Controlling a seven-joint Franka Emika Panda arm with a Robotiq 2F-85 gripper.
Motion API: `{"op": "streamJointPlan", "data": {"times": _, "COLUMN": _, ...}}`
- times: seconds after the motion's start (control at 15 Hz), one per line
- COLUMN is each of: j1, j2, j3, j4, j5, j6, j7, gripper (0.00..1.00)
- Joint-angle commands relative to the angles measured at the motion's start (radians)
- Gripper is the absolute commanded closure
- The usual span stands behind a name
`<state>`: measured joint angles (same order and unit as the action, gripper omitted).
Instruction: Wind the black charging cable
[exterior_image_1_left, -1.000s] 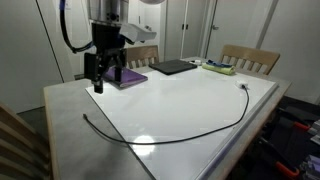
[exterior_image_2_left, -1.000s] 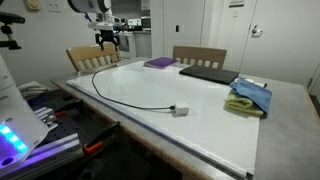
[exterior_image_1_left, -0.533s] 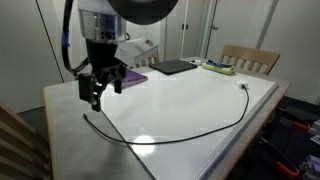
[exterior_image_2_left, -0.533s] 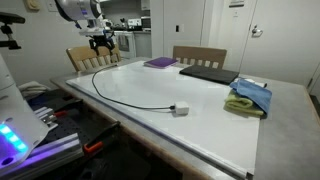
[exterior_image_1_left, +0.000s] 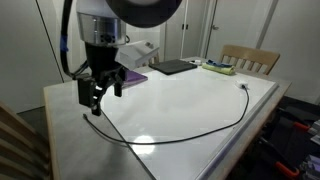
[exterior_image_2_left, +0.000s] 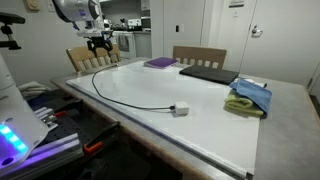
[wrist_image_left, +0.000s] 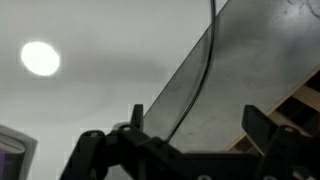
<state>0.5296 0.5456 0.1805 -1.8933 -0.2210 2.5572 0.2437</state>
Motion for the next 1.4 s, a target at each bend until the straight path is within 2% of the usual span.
{"op": "streamJointPlan", "data": {"times": 0.0, "j1": 0.025, "j2": 0.025, "j3": -0.011, "j4": 0.008, "j5": -0.02, "j6": 0.021, "j7": 0.027, "gripper": 0.0}}
{"op": "streamJointPlan", "data": {"times": 0.73, "j1": 0.021, "j2": 0.132, "j3": 0.007, "j4": 0.086, "j5": 0.043, "j6": 0.027, "j7": 0.02, "gripper": 0.0}}
{"op": "streamJointPlan", "data": {"times": 1.33, "j1": 0.042, "j2": 0.223, "j3": -0.007, "j4": 0.168, "j5": 0.076, "j6": 0.064, "j7": 0.035, "gripper": 0.0}}
